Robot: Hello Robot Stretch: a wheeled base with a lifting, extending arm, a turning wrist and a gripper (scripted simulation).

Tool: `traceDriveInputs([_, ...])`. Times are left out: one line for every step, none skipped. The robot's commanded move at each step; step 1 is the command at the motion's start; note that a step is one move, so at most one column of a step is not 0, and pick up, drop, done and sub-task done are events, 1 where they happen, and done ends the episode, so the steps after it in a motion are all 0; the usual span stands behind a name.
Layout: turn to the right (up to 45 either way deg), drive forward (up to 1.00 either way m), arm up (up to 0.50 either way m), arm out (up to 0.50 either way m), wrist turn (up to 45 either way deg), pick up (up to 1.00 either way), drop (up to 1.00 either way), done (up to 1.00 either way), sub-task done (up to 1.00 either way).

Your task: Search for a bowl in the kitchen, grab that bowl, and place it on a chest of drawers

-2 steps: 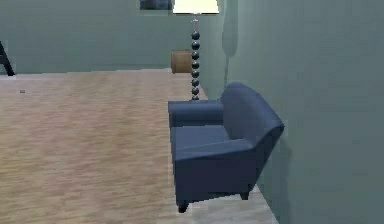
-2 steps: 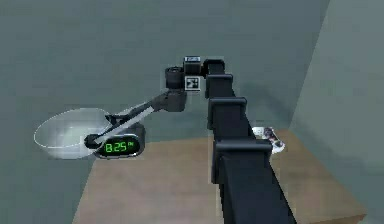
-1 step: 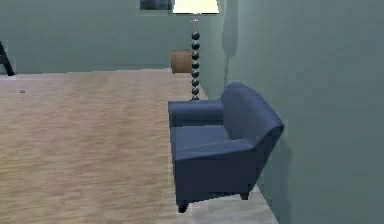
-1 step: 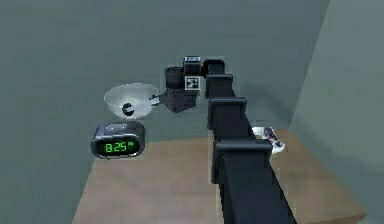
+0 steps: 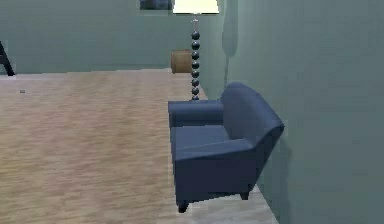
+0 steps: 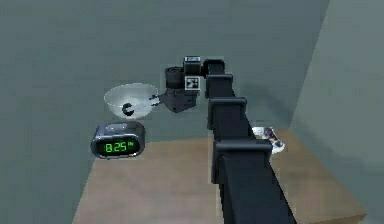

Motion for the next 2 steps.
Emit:
traceDriveInputs([0.0, 0.0, 0.0, 0.0, 45.0, 0.0, 0.0, 0.0, 0.0])
traceDriveInputs([0.0, 0.0, 0.0, 0.0, 0.0, 0.0, 1.0, 0.0, 0.0])
